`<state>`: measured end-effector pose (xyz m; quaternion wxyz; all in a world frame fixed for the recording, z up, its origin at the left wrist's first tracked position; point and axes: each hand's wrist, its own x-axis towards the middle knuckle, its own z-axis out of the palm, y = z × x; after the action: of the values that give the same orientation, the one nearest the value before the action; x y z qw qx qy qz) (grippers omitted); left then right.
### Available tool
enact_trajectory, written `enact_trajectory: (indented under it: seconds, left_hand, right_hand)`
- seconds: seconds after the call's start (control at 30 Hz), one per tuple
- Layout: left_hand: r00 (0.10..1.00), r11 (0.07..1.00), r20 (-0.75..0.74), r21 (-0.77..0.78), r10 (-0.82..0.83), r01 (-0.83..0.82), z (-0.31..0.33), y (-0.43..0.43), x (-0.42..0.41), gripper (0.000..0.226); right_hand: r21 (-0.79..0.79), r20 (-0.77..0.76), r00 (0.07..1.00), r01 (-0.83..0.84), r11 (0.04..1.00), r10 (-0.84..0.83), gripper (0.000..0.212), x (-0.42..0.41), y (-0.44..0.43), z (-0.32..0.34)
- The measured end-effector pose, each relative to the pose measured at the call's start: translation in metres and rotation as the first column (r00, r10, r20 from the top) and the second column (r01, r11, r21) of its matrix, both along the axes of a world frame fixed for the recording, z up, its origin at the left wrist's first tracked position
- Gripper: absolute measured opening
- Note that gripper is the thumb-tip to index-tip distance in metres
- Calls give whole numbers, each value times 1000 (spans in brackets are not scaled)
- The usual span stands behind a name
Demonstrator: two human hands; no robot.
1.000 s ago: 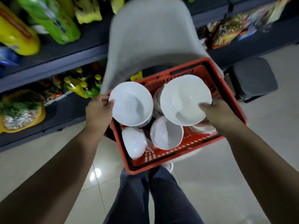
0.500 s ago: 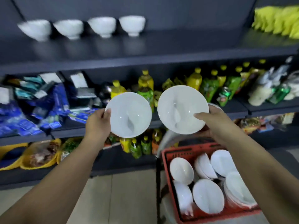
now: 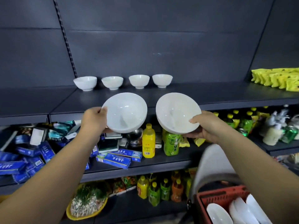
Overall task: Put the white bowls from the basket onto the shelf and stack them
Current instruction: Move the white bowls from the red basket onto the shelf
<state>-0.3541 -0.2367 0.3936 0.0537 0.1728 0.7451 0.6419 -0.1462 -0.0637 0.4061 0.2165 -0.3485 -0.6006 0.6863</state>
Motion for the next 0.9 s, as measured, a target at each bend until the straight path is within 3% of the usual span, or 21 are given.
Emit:
enact_trajectory:
  seconds: [0.17,0.7,0.9]
  left_hand:
    - [997,999,60,9,-40,40,1,20,-31,23]
    - [970,974,141,-85,-196,210,4,224,-131,24]
    - [916,955,298,-40,-268,292,2,260,-147,18]
  right_hand:
    - [-51,14,998,64,997,-63,30,-31,28,4]
    - [92,212,970,98,991,-116,20,-133,226,3]
    - [36,197,971,128,991,-133,25,-148,260,-3]
